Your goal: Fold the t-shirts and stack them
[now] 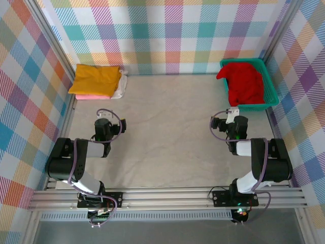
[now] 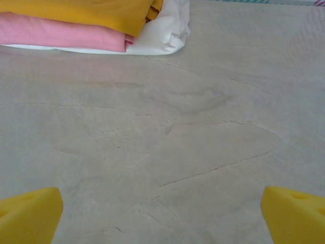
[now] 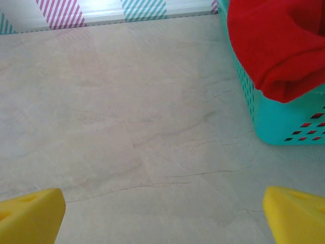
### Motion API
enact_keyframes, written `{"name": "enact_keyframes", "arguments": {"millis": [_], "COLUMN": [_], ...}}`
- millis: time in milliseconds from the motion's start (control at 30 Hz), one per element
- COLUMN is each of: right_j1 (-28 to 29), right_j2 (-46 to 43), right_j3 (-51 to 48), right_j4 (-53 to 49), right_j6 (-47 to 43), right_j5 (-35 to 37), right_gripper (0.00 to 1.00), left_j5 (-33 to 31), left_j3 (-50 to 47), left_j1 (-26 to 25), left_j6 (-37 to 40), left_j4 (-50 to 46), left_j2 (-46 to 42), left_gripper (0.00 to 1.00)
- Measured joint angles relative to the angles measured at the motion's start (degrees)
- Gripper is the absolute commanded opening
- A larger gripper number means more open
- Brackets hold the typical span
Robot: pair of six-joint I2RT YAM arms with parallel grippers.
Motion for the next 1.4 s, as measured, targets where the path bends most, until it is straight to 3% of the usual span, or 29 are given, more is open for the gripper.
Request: {"name": "enact_keyframes", "arguments": {"millis": [767, 867, 933, 1000, 1100, 1233, 1400], "right_j1": [0.0, 0.22, 0.24, 0.31, 0.57, -0.46, -6.29], "right_j2": [-0.09, -5.18, -11.5, -17.44, -17.44, -5.33, 14.1], "right_j3": [0.07, 2.27, 5.97, 12.46, 26.4, 48.78, 70.66], "right_j4": [-0.42, -11.3, -20.65, -28.44, -38.77, -51.12, -64.83], "right_j6": [0.04, 1.73, 4.13, 7.21, 11.37, 15.37, 19.12], "right_j5": [0.52, 4.13, 6.08, 6.62, 8.5, 9.03, 6.88], "right_gripper": [1.0, 0.95, 0.85, 0.86, 0.89, 0.89, 0.89], "left_j5": [0.09, 0.39, 0.44, 0.39, -0.24, -0.22, 2.54], "left_j3": [0.09, 0.52, 0.79, 3.41, 15.8, 34.21, 52.54], "left_j1": [0.0, -0.09, -0.63, -1.6, -5.79, -17.11, -27.98], "left_j6": [0.0, 0.22, 0.07, -1.09, -1.97, -0.52, 1.14], "left_j4": [-0.87, -6.93, -12.44, -17.9, -25.38, -30.93, -39.93], "left_j2": [-0.02, -4.2, -12.63, -22.95, -27.85, -20.83, -3.3], "left_gripper": [1.0, 0.99, 0.98, 0.97, 0.97, 0.97, 0.97]}}
